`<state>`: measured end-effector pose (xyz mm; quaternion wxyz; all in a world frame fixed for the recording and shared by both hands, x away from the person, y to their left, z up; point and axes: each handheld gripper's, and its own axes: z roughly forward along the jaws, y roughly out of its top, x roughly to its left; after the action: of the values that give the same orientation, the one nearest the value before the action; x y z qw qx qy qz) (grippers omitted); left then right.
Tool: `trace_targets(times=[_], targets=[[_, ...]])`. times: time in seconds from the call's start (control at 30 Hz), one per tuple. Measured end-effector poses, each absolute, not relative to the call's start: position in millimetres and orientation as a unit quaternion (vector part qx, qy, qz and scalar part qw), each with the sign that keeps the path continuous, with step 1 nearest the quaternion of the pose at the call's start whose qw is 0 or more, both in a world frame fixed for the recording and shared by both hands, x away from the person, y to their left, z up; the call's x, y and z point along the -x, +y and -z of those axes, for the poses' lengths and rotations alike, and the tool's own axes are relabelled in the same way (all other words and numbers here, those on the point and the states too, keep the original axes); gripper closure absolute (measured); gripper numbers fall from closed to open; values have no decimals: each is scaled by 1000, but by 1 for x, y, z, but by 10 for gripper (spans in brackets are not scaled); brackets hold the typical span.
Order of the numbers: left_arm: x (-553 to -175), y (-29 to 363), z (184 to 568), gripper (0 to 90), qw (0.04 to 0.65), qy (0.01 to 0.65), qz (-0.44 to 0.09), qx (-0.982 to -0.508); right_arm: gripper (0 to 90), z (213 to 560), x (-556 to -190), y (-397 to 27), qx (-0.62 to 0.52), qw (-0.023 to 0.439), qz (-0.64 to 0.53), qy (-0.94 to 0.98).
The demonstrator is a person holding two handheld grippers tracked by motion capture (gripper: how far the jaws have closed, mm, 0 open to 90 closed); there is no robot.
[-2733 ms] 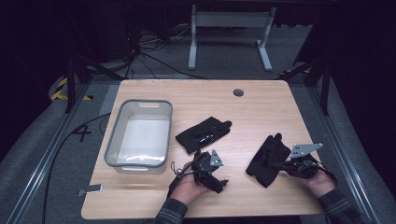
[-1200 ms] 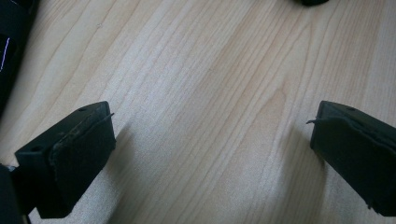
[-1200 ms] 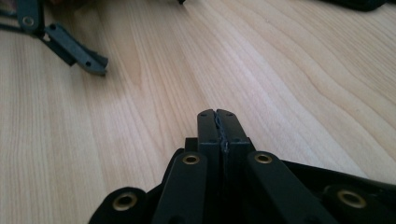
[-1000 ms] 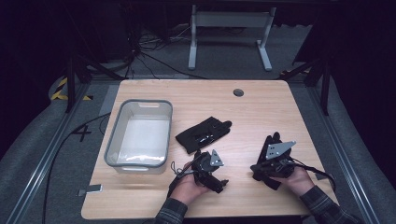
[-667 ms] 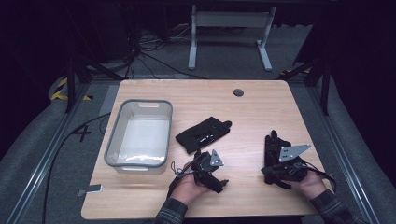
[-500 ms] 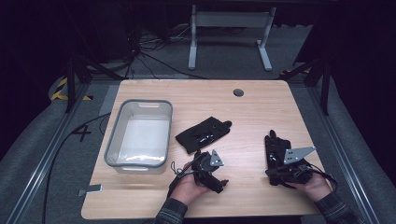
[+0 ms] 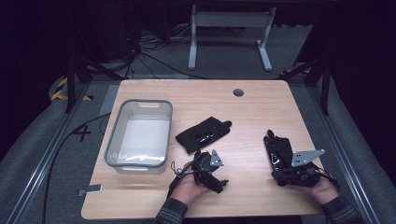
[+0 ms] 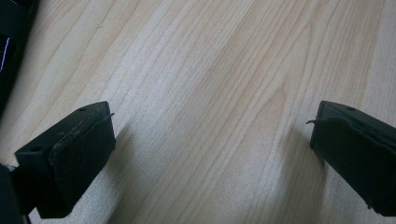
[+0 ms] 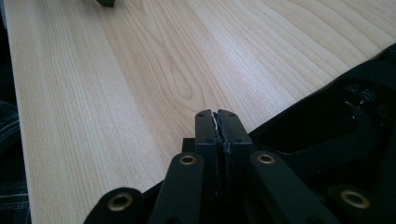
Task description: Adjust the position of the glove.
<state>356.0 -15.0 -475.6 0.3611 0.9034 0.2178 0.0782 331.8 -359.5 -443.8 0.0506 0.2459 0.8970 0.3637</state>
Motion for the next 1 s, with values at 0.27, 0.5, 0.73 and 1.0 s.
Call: trace_targets(times=[0.27,0.5,0.73,1.0], targets=[[-356,-15,476,3,361,218,-78,-903,568,443,-327,-347,-231,68,-380,893],[-356,-15,476,3,361,218,-79,-903,381,439,-328,-352,-246,103,-380,885],[-356,-15,476,1,361,218,-79,-903,172,436,-334,-380,-299,135,-388,861],[-355,-15,476,0,360,219,-79,-903,154,438,-332,-413,-344,162,-381,843]])
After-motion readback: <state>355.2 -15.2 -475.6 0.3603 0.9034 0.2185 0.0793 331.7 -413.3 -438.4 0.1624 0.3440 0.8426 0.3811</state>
